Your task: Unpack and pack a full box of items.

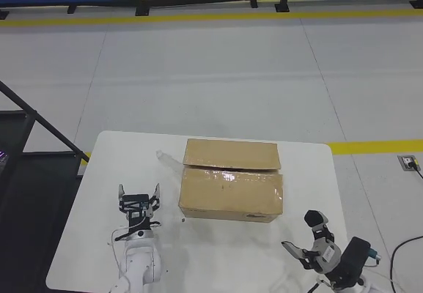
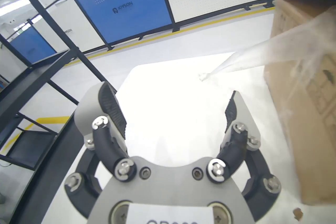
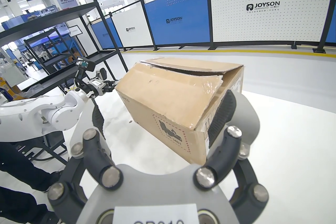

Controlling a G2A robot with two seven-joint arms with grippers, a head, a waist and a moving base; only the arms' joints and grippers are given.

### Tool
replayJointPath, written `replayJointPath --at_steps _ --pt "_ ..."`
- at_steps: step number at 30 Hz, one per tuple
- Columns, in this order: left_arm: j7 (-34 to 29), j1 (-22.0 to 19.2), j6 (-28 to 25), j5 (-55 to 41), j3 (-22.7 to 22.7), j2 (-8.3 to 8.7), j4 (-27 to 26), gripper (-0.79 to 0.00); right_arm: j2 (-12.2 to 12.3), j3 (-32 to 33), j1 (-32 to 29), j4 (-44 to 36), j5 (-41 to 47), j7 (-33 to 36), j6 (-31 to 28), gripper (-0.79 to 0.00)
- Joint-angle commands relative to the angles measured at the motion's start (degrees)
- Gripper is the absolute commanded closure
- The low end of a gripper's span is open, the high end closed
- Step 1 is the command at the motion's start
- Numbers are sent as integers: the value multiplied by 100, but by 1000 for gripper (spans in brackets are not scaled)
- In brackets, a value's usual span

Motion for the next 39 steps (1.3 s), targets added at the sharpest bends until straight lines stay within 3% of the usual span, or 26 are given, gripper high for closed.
replayJointPath --at_steps 1,5,17,22,33,39 --pt "144 -131 -41 162 -35 12 211 -785 1 17 -52 14 -39 -67 5 -785" --pt "308 -326 30 773 28 30 604 -785 2 52 -132 17 -99 -220 18 -785" --pt "206 -394 -5 955 86 25 705 -785 2 60 -186 -90 -270 -333 101 -785" --pt "167 -950 -306 883 254 -37 1330 -785 4 -8 -40 -201 -343 -147 83 -785" --pt "252 -2067 -341 765 835 -305 2983 -785 10 36 -227 -248 -388 -189 152 -785" --pt "501 -2461 -4 212 1042 -543 3512 -785 14 75 -353 -261 -412 -240 160 -785"
